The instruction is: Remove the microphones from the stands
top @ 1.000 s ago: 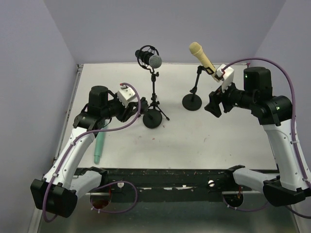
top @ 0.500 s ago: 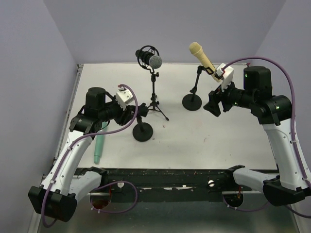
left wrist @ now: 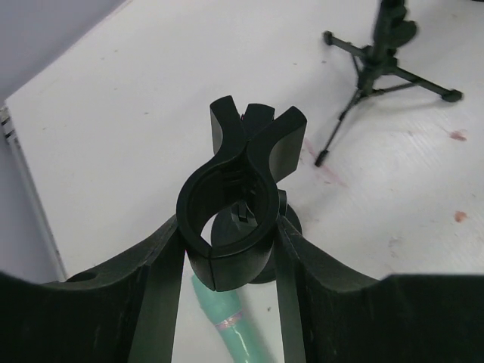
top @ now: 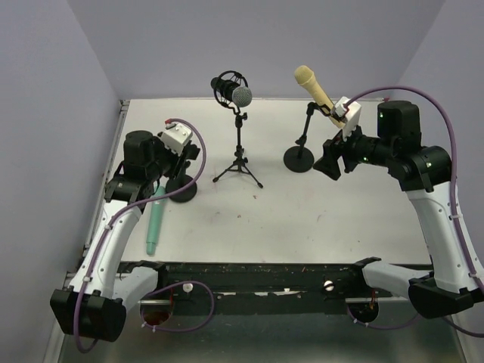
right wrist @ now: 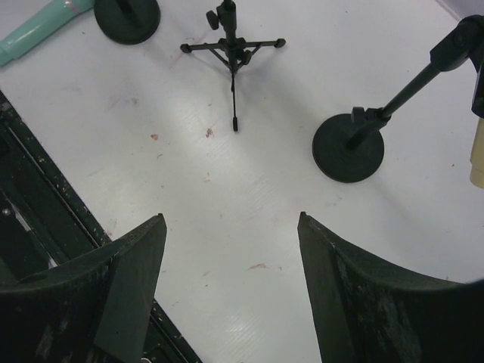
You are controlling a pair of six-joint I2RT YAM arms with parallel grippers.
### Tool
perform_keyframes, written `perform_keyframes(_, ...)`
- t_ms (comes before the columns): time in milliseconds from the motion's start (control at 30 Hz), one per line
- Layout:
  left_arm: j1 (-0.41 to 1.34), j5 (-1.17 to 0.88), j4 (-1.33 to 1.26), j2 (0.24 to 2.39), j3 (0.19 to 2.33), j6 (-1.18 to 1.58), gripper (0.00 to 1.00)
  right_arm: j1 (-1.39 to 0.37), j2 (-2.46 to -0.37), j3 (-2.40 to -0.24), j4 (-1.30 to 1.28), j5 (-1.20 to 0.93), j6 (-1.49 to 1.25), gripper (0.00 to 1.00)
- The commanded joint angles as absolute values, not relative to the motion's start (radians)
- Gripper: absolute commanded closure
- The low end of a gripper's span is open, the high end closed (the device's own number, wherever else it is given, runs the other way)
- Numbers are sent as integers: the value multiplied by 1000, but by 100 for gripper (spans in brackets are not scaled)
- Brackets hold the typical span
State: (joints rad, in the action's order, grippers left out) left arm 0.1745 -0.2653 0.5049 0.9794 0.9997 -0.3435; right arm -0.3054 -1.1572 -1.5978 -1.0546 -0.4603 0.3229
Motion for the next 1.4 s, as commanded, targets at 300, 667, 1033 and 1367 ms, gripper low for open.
perform_keyframes(300, 34, -130, 94, 1273, 1176, -172, 78, -301, -1215, -1629, -980, -587, 302, 24)
perform_keyframes(667, 14, -153, 95, 1388, 1264, -186, 48, -301, -1238, -1614, -888, -627, 276, 24)
perform_keyframes(1033, 14, -219, 173, 1313, 1296, -155, 16, -305, -1227, -1496, -669, -689, 218, 25)
perform_keyframes(1367, 14, -425, 339, 1085, 1335, -123, 11, -543, -1241, -1224, -128, -369, 100, 27)
